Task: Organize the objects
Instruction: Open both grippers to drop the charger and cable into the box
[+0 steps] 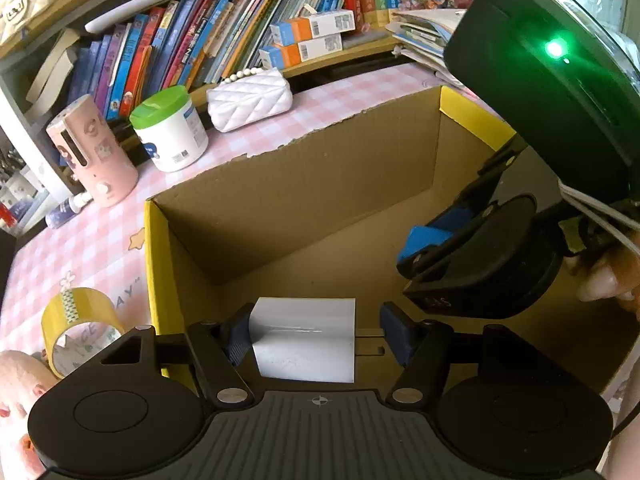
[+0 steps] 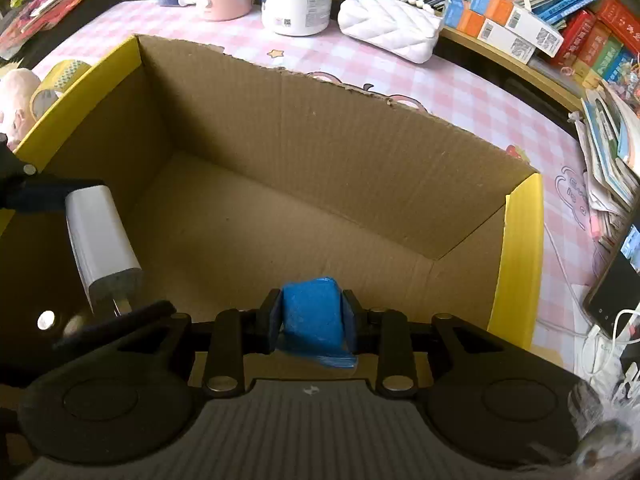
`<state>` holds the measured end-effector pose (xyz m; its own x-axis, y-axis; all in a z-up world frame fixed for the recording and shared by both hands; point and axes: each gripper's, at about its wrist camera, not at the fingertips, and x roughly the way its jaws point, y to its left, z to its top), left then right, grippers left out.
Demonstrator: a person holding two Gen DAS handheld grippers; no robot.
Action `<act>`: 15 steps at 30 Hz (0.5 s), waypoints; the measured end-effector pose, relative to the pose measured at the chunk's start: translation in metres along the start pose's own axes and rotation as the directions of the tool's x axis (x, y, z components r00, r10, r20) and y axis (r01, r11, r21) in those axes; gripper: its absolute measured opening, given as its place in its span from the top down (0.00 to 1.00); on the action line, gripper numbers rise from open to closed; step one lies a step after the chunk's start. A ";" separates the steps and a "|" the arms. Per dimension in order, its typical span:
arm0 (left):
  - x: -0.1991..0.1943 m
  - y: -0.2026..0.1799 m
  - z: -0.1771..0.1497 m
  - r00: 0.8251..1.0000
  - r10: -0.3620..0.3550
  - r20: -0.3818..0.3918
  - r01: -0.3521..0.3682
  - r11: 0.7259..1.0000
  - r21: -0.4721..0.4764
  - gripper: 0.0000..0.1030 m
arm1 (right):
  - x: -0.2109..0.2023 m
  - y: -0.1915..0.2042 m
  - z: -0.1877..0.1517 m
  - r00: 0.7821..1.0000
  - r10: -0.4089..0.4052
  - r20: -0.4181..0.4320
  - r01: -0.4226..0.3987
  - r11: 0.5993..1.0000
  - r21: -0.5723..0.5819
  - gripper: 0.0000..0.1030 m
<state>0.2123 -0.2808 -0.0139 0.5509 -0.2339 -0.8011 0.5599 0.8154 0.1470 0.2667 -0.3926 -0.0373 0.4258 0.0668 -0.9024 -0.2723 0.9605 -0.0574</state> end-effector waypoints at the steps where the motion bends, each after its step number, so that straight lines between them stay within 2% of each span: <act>1: -0.001 0.000 0.000 1.000 0.002 0.006 -0.002 1.000 -0.006 0.34 | -0.001 0.000 0.000 1.000 -0.002 0.005 0.002 1.000 0.003 0.72; 3: -0.005 0.000 -0.001 1.000 0.013 0.026 -0.012 1.000 -0.010 0.33 | -0.003 0.001 -0.001 1.000 -0.009 0.018 0.009 1.000 0.003 0.69; 5: -0.011 0.000 -0.001 0.998 0.030 0.055 -0.029 1.000 -0.005 0.29 | -0.008 0.001 -0.002 0.999 -0.003 0.048 0.003 1.000 0.003 0.58; 10: -0.040 0.006 -0.005 0.988 0.035 0.149 -0.030 0.999 -0.034 0.27 | -0.036 0.000 -0.008 0.990 0.000 0.138 -0.005 0.999 0.032 0.51; 11: -0.045 0.008 -0.005 0.986 0.033 0.164 -0.026 0.999 -0.047 0.25 | -0.043 0.000 -0.010 0.988 -0.001 0.155 -0.006 0.999 0.045 0.48; 15: -0.072 0.013 -0.015 0.971 0.052 0.233 -0.031 0.995 -0.094 0.17 | -0.077 0.003 -0.023 0.971 -0.021 0.239 -0.004 0.995 0.103 0.46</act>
<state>0.1708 -0.2453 0.0376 0.7083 -0.3079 -0.6352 0.4821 0.8683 0.1167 0.2130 -0.4013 0.0223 0.6254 0.1092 -0.7726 -0.1840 0.9829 -0.0099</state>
